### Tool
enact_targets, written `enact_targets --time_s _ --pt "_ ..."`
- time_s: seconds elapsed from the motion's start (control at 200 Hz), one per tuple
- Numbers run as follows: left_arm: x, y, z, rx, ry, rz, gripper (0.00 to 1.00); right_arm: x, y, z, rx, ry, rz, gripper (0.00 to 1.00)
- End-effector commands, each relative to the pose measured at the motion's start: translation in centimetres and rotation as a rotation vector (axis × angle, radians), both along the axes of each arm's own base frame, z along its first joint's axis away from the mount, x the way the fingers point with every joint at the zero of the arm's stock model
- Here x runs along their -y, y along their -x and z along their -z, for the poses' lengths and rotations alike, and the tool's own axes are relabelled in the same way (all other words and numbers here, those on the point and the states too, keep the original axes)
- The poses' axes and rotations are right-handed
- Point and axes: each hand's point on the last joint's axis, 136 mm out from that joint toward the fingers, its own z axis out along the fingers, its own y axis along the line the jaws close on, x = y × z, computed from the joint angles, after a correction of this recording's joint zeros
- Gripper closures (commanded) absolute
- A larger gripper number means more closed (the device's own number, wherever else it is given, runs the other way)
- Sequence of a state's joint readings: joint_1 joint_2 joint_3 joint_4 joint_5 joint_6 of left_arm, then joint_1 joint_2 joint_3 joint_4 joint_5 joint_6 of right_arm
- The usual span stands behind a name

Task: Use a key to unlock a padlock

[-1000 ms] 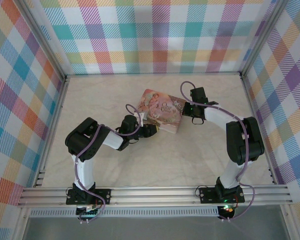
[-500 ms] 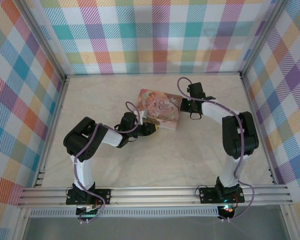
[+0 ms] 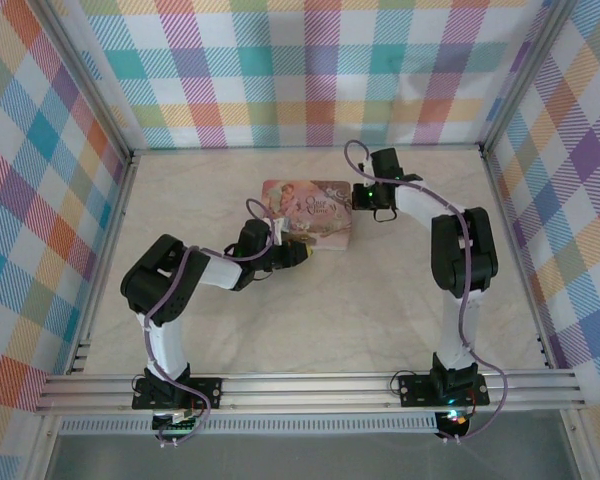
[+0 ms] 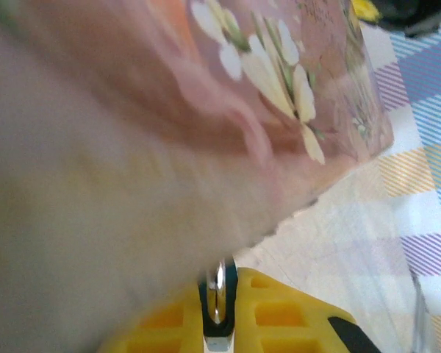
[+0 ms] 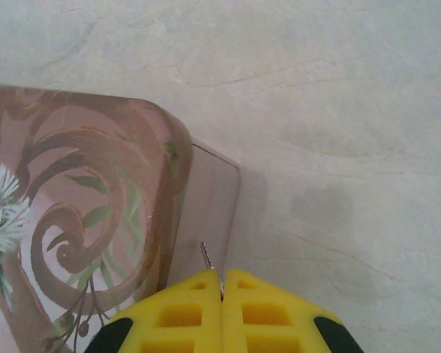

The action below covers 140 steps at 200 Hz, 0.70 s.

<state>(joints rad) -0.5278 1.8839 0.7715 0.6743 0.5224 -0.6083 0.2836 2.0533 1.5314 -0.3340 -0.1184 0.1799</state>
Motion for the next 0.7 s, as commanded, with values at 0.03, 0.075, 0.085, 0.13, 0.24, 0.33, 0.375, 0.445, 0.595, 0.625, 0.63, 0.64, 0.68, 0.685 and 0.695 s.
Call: enact_targets --time_s 0.03,0.075,0.085,0.13,0.24,0.33,0.375,0.445,0.595,0.625,0.63,0.64,0.68,0.685,0.695 --pt "1.3 3.2 -1.1 -0.18 0.04 0.087 0.89 -0.2 0.8 -0.5 -0.02 -0.009 -0.012 1.0" --pt "1.3 3.0 -1.6 -0.196 0.036 0.074 0.89 0.6 1.0 -0.5 -0.026 -0.007 0.015 1.0" --pt "1.3 3.0 -1.8 -0.199 0.035 0.07 0.89 0.8 1.1 -0.6 -0.026 -0.008 0.022 1.0" --pt "1.3 2.8 -2.3 -0.216 0.032 0.059 0.89 1.7 1.3 -0.8 -0.027 -0.002 0.05 1.0" --pt "1.3 2.2 -3.9 -0.233 0.017 0.034 0.89 3.9 1.9 -0.9 -0.025 0.032 0.108 1.0" --pt "1.4 1.8 -5.3 -0.245 0.016 0.016 0.89 5.2 2.4 -1.1 -0.029 0.041 0.143 1.0" --pt "1.4 1.6 -5.8 -0.251 0.02 0.006 0.89 5.7 2.8 -1.1 -0.029 0.041 0.158 1.0" --pt "1.5 1.4 -6.6 -0.266 0.022 -0.003 0.9 6.3 3.4 -1.4 -0.027 0.039 0.174 1.0" --pt "1.7 0.9 -7.8 -0.284 0.023 -0.019 0.9 6.2 5.4 -2.9 -0.011 -0.015 0.186 1.0" --pt "1.8 0.9 -7.9 -0.288 0.026 -0.019 0.9 6.1 5.9 -3.4 -0.004 -0.031 0.188 1.0" --pt "1.8 0.9 -8.0 -0.29 0.027 -0.02 0.9 6.1 5.9 -3.4 -0.001 -0.034 0.189 1.0" --pt "1.8 0.8 -8.0 -0.292 0.028 -0.021 0.9 6.1 6.1 -3.6 0.001 -0.039 0.19 1.0" --pt "1.9 0.7 -8.2 -0.301 0.038 -0.024 0.9 6.0 6.8 -4.2 0.013 -0.06 0.195 1.0" --pt "1.9 0.7 -8.2 -0.303 0.039 -0.025 0.9 6.1 6.8 -4.3 0.014 -0.063 0.196 1.0" --pt "2.0 0.7 -8.2 -0.306 0.042 -0.025 0.9 6.0 7.0 -4.4 0.016 -0.068 0.196 1.0"
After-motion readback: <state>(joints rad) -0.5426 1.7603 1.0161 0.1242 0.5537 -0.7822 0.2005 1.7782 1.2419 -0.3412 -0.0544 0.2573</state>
